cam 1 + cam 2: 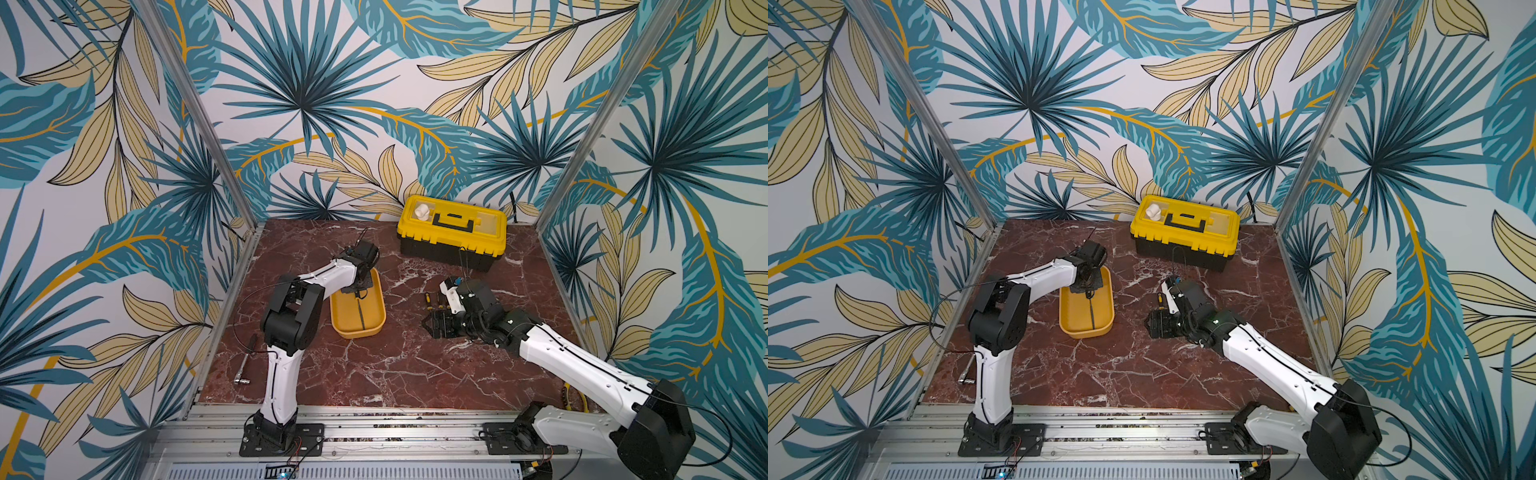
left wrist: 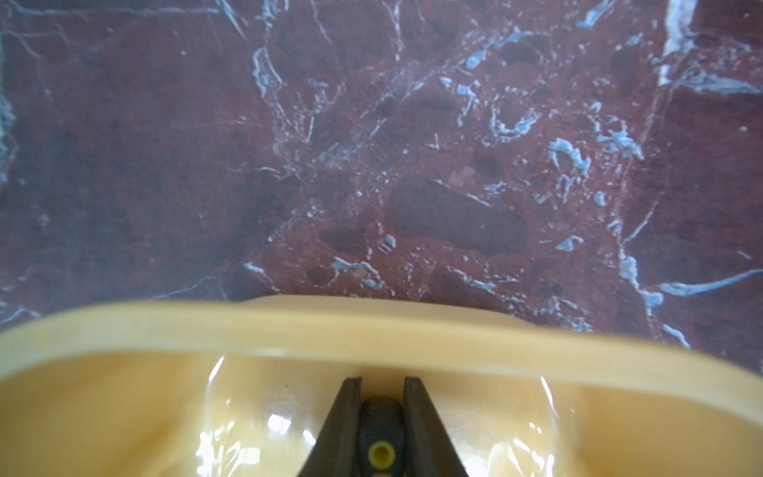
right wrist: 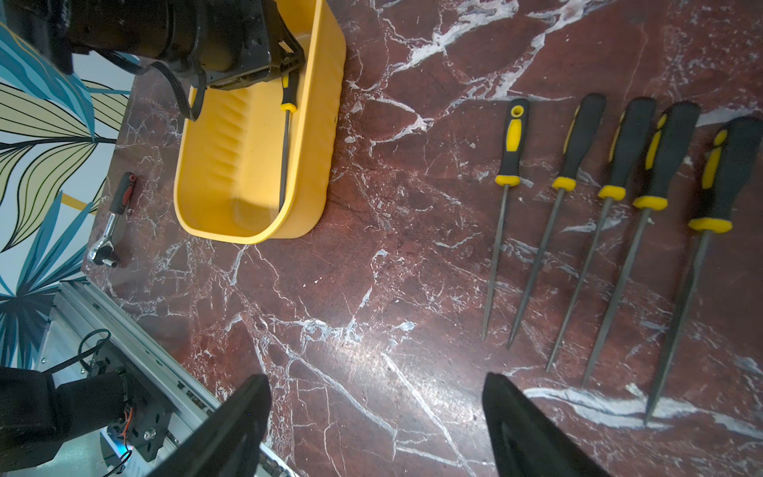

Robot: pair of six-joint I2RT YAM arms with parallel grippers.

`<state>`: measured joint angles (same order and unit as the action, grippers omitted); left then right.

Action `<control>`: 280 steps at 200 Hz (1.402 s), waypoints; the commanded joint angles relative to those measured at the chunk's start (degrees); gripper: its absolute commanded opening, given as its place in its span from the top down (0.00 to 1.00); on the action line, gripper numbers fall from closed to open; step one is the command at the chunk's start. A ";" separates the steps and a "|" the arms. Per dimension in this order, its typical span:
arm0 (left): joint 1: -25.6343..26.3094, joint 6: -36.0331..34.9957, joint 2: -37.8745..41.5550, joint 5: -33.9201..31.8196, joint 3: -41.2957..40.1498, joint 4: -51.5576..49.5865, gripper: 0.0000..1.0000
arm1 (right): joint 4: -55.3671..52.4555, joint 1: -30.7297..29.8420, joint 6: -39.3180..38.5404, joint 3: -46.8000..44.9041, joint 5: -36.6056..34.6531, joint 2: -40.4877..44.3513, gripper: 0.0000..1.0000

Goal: Take the file tool out of the storage box
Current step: Pick up the file tool from the storage box.

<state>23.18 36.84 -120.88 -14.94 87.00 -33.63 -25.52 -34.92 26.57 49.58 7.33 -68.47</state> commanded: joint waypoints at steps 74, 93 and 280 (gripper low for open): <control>-0.64 -4.04 9.83 12.15 -6.79 7.23 0.87 | 4.00 0.20 1.63 -1.57 5.79 -1.56 0.16; -0.92 -4.52 12.93 17.14 -8.22 8.75 0.87 | 7.19 0.13 3.03 -1.71 9.84 -2.00 0.21; 1.13 7.85 30.09 31.15 -16.35 16.29 0.91 | 25.52 -2.53 14.06 2.48 18.46 -12.97 0.64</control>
<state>23.29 43.99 -92.66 17.69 70.50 -14.94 -0.16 -36.53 40.56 49.98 27.03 -80.05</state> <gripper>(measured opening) 0.195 0.366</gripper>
